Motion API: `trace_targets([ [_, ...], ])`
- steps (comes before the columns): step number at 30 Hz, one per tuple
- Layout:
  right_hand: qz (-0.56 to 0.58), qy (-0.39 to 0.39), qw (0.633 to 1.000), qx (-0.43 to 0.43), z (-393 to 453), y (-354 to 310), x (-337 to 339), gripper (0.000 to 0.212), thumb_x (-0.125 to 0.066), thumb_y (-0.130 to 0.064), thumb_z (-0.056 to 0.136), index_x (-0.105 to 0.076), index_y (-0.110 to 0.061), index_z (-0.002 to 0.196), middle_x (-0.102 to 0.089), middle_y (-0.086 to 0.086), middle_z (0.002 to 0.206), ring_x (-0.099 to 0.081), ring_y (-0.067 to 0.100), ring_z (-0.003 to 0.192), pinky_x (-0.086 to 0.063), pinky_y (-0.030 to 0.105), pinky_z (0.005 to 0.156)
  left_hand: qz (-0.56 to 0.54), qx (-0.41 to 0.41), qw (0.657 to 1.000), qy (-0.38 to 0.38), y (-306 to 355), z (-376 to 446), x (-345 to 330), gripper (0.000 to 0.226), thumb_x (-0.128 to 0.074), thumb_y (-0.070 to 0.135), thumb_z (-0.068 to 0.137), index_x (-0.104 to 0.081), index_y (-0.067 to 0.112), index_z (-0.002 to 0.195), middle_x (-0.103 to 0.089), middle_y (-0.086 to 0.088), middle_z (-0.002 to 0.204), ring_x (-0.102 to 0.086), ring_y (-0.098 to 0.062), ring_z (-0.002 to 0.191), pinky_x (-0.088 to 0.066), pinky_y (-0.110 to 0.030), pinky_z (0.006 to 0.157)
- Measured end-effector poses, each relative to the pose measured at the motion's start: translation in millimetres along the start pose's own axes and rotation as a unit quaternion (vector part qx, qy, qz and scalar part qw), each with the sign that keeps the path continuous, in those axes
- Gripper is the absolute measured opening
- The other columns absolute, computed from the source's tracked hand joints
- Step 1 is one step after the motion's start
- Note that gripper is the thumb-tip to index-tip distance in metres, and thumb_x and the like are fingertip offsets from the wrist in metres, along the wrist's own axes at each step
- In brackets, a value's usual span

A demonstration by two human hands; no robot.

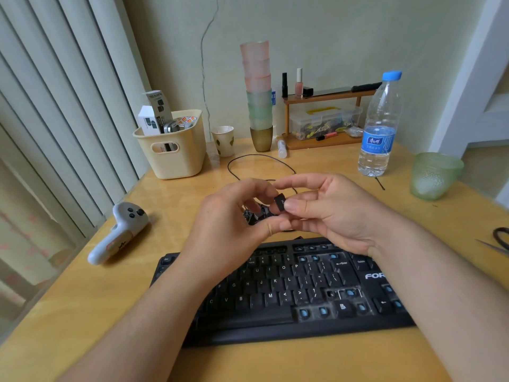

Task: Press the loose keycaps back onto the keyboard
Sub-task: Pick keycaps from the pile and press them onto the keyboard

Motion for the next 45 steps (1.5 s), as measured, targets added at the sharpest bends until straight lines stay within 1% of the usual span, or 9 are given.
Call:
trace_targets([
  [5, -0.018, 0.020, 0.999, 0.046, 0, -4, -2, 0.035, -0.079, -0.005, 0.067, -0.071, -0.005, 0.101, -0.078, 0.020, 0.087, -0.076, 0.024, 0.078, -0.065, 0.035, 0.075, 0.006, -0.010, 0.999, 0.039, 3, -1, 7, 0.027, -0.087, 0.035, 0.080, -0.074, 0.037, 0.103, -0.069, 0.022, 0.093, -0.062, -0.003, 0.091, -0.045, -0.012, 0.072],
  [8, -0.102, 0.054, 0.988, 0.101, -2, -15, 4, 0.042, -0.087, -0.014, 0.059, -0.067, -0.008, 0.095, -0.078, 0.012, 0.081, -0.076, 0.023, 0.075, -0.063, 0.039, 0.077, -0.011, -0.024, 0.999, 0.019, 4, 0, 4, 0.027, -0.083, 0.033, 0.085, -0.076, 0.040, 0.110, -0.071, 0.021, 0.101, -0.065, -0.010, 0.093, -0.046, -0.013, 0.076],
  [16, -0.210, 0.084, 0.959, 0.169, -6, -30, 3, 0.048, -0.092, -0.024, 0.061, -0.068, -0.031, 0.102, -0.076, 0.001, 0.076, -0.070, 0.011, 0.071, -0.058, 0.035, 0.080, -0.126, 0.021, 0.990, -0.052, -7, 2, -6, 0.034, -0.066, 0.009, 0.100, -0.073, 0.031, 0.124, -0.072, 0.012, 0.115, -0.068, -0.008, 0.110, -0.056, -0.028, 0.095],
  [20, -0.296, 0.093, 0.929, 0.203, -12, -36, -5, 0.045, -0.093, -0.015, 0.071, -0.071, -0.040, 0.101, -0.075, -0.003, 0.081, -0.072, 0.016, 0.077, -0.061, 0.044, 0.080, -0.188, 0.090, 0.976, -0.058, -16, 0, -9, 0.025, -0.068, 0.016, 0.099, -0.075, 0.032, 0.118, -0.079, 0.006, 0.103, -0.073, -0.010, 0.096, -0.059, -0.027, 0.078],
  [26, -0.340, 0.093, 0.910, 0.219, -17, -44, -9, 0.039, -0.090, -0.013, 0.076, -0.074, -0.047, 0.089, -0.075, -0.022, 0.087, -0.071, 0.002, 0.079, -0.056, 0.014, 0.077, -0.303, 0.142, 0.941, -0.051, -25, 2, -12, 0.027, -0.065, 0.009, 0.100, -0.065, 0.022, 0.124, -0.072, -0.004, 0.090, -0.060, -0.012, 0.076, -0.050, -0.026, 0.073],
  [30, -0.342, 0.092, 0.909, 0.219, -17, -45, -10, 0.041, -0.091, -0.013, 0.076, -0.072, -0.049, 0.086, -0.074, -0.026, 0.084, -0.070, -0.001, 0.078, -0.053, 0.010, 0.075, -0.322, 0.163, 0.931, -0.049, -29, 2, -11, 0.036, -0.054, -0.004, 0.103, -0.062, 0.023, 0.125, -0.075, 0.002, 0.090, -0.061, -0.011, 0.076, -0.049, -0.027, 0.075],
  [34, -0.330, 0.085, 0.916, 0.214, -16, -43, -10, 0.035, -0.093, -0.014, 0.071, -0.076, -0.041, 0.086, -0.076, -0.019, 0.080, -0.072, 0.002, 0.077, -0.057, 0.018, 0.077, -0.321, 0.177, 0.929, -0.058, -31, 1, -12, 0.030, -0.058, 0.002, 0.098, -0.070, 0.024, 0.113, -0.073, 0.000, 0.090, -0.059, -0.016, 0.079, -0.046, -0.037, 0.082],
  [40, -0.323, 0.077, 0.917, 0.219, -17, -44, -10, 0.034, -0.093, -0.014, 0.070, -0.078, -0.036, 0.090, -0.076, -0.015, 0.079, -0.072, 0.005, 0.076, -0.060, 0.029, 0.078, -0.300, 0.168, 0.936, -0.077, -25, -1, -14, 0.012, -0.068, 0.015, 0.098, -0.075, 0.015, 0.108, -0.074, 0.003, 0.088, -0.061, -0.008, 0.074, -0.051, -0.032, 0.079],
  [45, -0.292, 0.069, 0.930, 0.211, -15, -43, -7, 0.060, -0.095, -0.007, 0.066, -0.072, -0.050, 0.101, -0.077, -0.013, 0.092, -0.073, 0.011, 0.078, -0.063, 0.035, 0.083, -0.310, 0.178, 0.933, -0.046, -29, 0, -10, 0.010, -0.071, 0.017, 0.094, -0.075, 0.018, 0.104, -0.073, 0.005, 0.084, -0.059, -0.007, 0.071, -0.050, -0.031, 0.078],
])
Point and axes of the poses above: each hand's wrist, its own z-axis towards the middle knuckle, its own x-axis out of the back of the hand, y = z × x, the point moved 9 cm from there along z, towards the middle knuckle
